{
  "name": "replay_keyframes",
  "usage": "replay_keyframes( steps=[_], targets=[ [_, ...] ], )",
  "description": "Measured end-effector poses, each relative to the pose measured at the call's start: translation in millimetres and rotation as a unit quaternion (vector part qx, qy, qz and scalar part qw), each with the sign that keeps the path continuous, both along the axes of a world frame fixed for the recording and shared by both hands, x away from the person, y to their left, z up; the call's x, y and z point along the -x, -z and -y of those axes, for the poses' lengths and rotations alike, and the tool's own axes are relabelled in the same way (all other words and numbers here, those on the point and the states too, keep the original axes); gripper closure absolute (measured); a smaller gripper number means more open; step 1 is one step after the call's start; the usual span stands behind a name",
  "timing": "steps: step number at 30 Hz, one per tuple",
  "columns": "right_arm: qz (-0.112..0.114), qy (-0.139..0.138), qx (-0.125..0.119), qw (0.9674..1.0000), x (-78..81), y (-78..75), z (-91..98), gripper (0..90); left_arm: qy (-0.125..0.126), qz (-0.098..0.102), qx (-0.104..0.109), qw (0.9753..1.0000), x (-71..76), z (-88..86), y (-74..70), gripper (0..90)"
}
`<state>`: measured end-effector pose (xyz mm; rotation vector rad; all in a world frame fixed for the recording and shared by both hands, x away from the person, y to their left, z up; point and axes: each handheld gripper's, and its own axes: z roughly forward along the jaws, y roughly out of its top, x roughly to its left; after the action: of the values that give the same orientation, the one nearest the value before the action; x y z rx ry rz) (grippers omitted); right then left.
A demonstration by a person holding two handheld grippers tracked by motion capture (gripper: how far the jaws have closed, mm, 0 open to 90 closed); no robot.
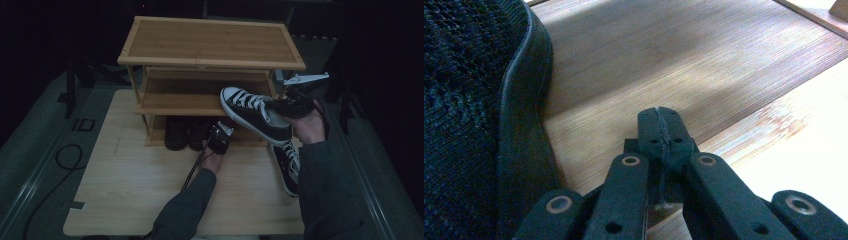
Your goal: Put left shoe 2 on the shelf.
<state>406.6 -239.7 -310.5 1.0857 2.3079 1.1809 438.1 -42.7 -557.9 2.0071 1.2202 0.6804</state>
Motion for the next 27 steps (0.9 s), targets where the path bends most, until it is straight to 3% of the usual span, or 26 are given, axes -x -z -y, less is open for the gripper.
replay_keyframes(
  steps=[4,13,18,20,23,27],
  targets=[
    [-0.006,0.023,-0.011,0.9997,-9.8,6.2,-10.1,87.2,0.000,0.000,0.002,1.0000,-0.2,-0.1,0.1,89.9],
    [-0.003,0.019,-0.018,0.9997,-15.6,9.3,-31.3,87.3,0.000,0.001,0.003,1.0000,-0.2,0.2,0.3,89.9],
    [-0.001,0.031,-0.032,0.9990,-20.2,9.6,-39.7,87.3,-0.001,0.001,0.003,1.0000,-0.2,0.0,0.3,89.9],
    [-0.005,0.037,-0.041,0.9984,-22.6,11.9,-41.8,87.2,0.000,0.001,0.003,1.0000,-0.2,0.0,0.3,89.9],
    [-0.008,0.049,-0.029,0.9983,-26.7,18.8,-46.0,86.9,0.001,0.000,0.003,1.0000,-0.2,-0.3,0.1,89.9],
    [-0.039,0.050,-0.045,0.9970,-31.2,25.3,-39.0,79.9,0.000,0.002,0.001,1.0000,-0.1,0.1,0.3,89.9]
  ],
)
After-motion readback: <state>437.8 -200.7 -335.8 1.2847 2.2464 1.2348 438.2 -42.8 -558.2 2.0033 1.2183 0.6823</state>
